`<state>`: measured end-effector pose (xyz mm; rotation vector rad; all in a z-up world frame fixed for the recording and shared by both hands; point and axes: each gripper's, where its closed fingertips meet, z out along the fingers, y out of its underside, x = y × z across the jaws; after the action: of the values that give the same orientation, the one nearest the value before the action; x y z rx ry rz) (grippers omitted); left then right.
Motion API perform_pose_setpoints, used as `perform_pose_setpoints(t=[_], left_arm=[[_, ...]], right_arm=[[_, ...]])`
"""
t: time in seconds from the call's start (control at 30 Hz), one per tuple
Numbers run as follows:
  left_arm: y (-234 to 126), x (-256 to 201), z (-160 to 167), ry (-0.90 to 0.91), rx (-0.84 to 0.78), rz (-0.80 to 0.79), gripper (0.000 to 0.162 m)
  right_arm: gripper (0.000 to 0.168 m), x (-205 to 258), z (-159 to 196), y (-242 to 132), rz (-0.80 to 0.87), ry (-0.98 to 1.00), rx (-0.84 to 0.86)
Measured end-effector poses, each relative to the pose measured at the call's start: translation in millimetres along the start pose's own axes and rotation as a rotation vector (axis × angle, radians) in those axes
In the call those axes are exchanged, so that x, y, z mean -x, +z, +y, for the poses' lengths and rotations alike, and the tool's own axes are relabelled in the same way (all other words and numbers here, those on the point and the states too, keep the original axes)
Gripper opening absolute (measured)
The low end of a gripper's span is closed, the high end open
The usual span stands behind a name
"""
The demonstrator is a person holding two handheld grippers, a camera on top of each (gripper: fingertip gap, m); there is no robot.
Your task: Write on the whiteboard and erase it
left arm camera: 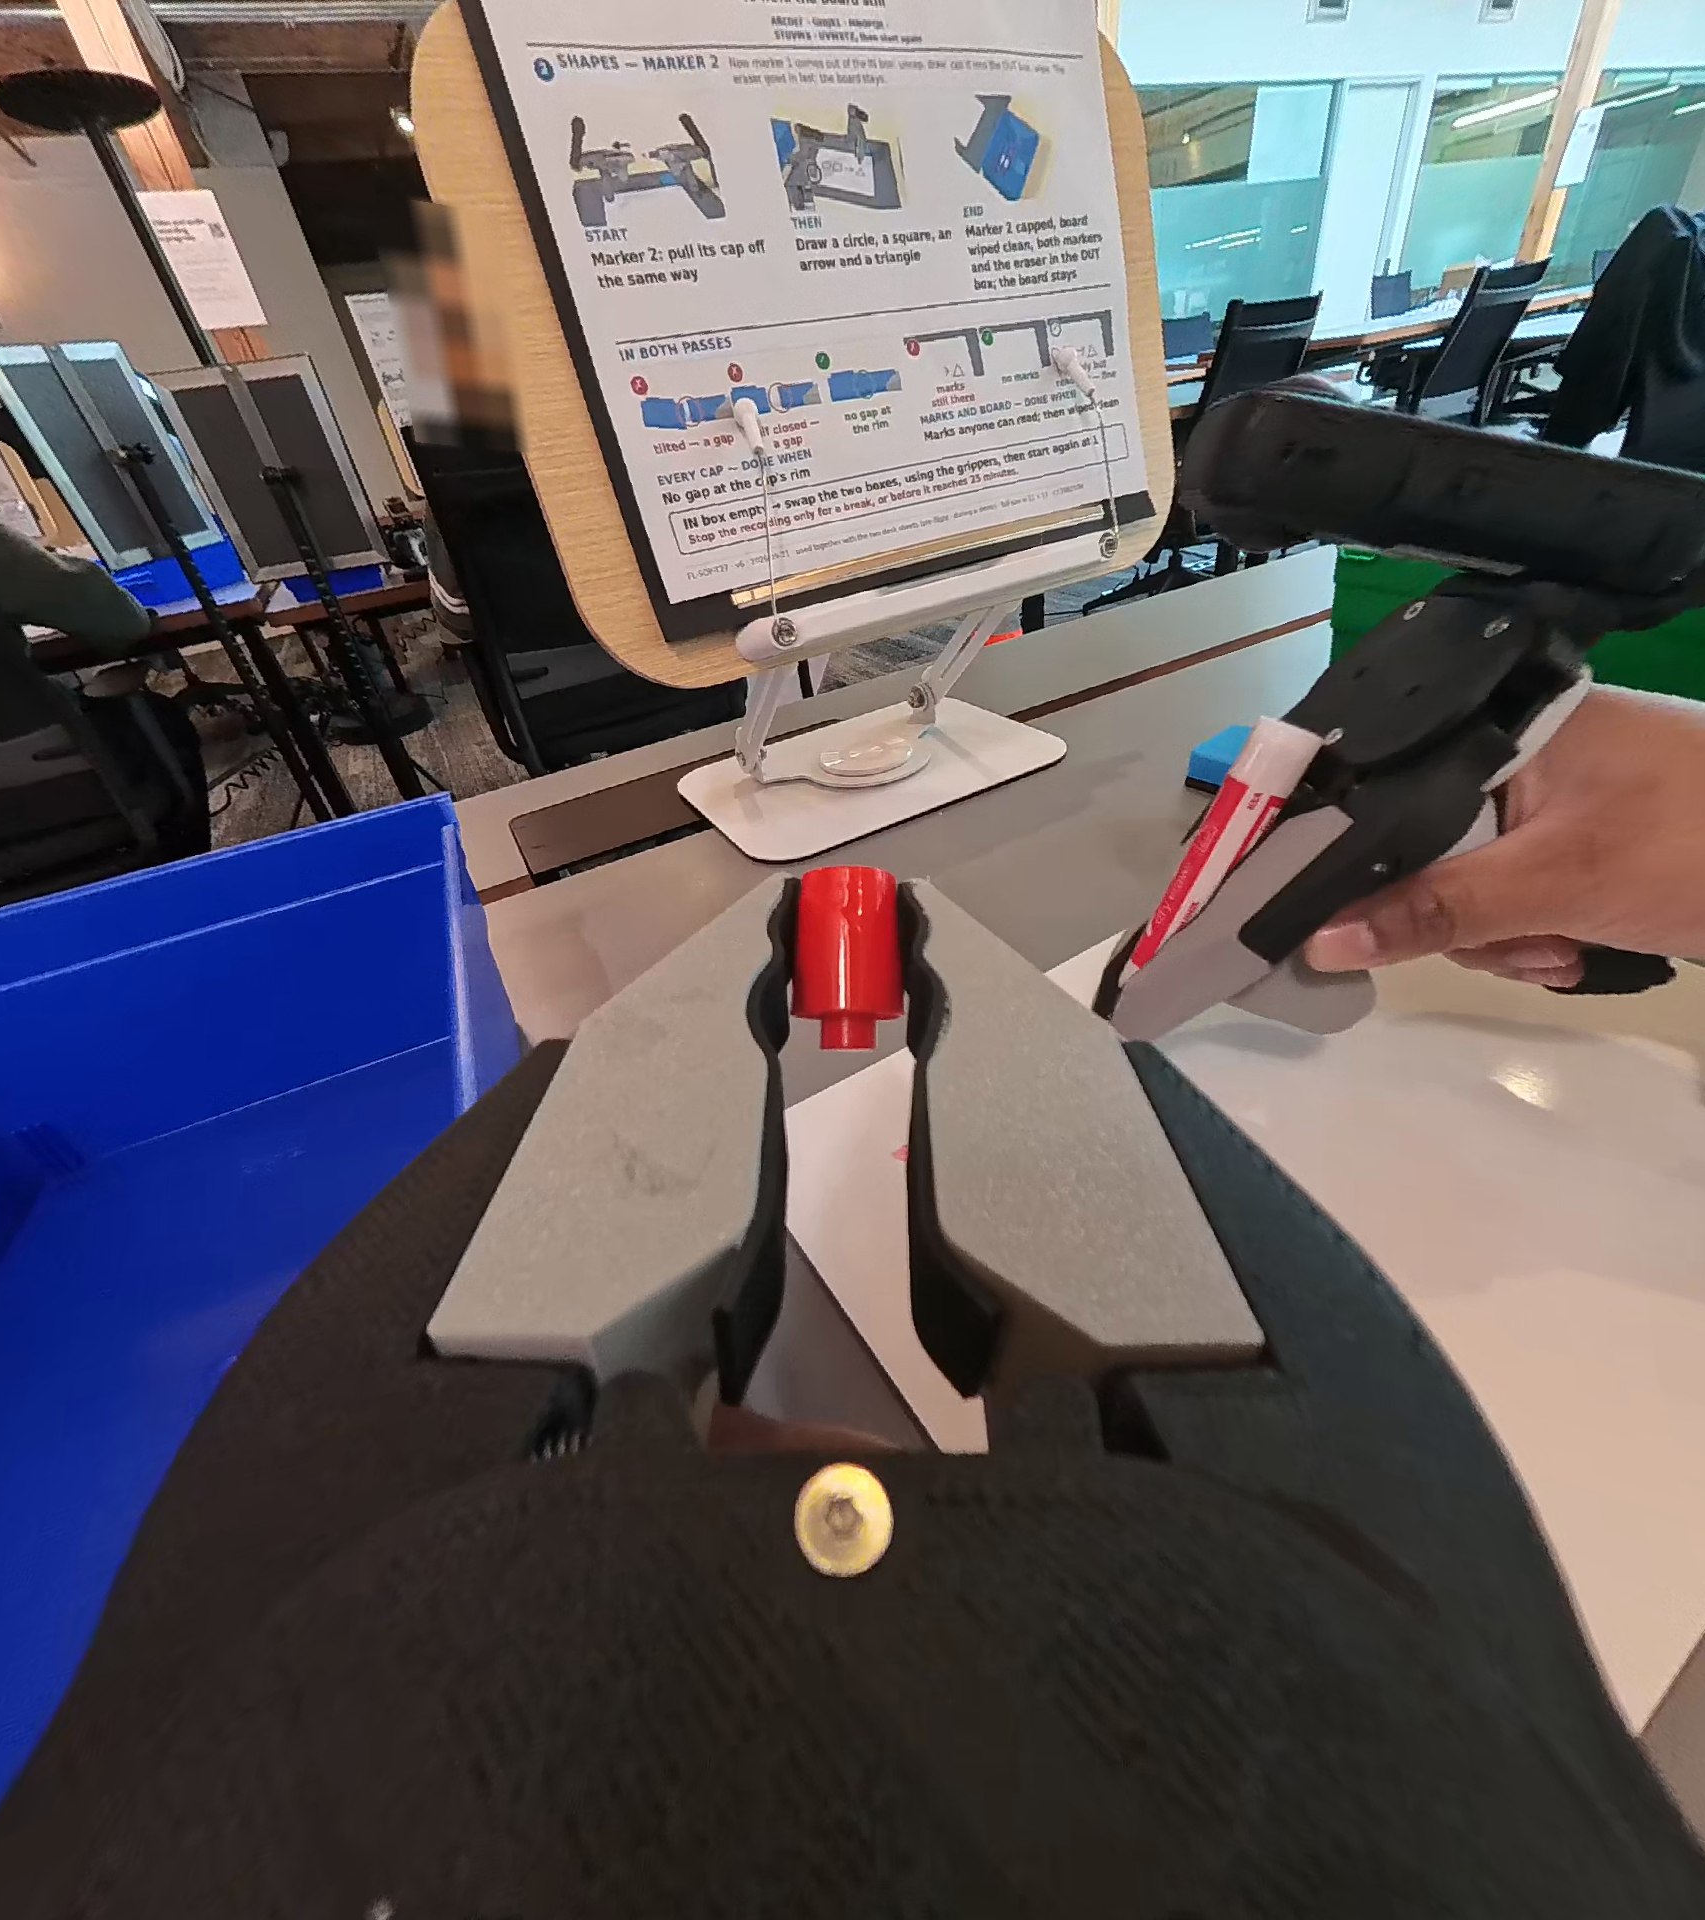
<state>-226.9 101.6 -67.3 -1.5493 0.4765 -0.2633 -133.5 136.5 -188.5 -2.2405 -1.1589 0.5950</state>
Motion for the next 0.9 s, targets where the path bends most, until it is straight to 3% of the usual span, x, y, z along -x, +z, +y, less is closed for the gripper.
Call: perform_pose_setpoints(t=[0.3, 0.6, 0.9], left_arm=[[0, -1, 1, 0.004, 0.004, 0.001, 0.016], [0, -2, 1, 0.008, 0.005, 0.001, 0.016], [1, -2, 1, 0.008, 0.006, 0.001, 0.016]], right_arm=[[0.018, 0, 7, 6, 0.013, -0.017, 0.046], [0.018, 21, 23, -4, -0.083, -0.010, 0.108], [0.019, 23, 13, -8, -0.092, -0.007, 0.046]])
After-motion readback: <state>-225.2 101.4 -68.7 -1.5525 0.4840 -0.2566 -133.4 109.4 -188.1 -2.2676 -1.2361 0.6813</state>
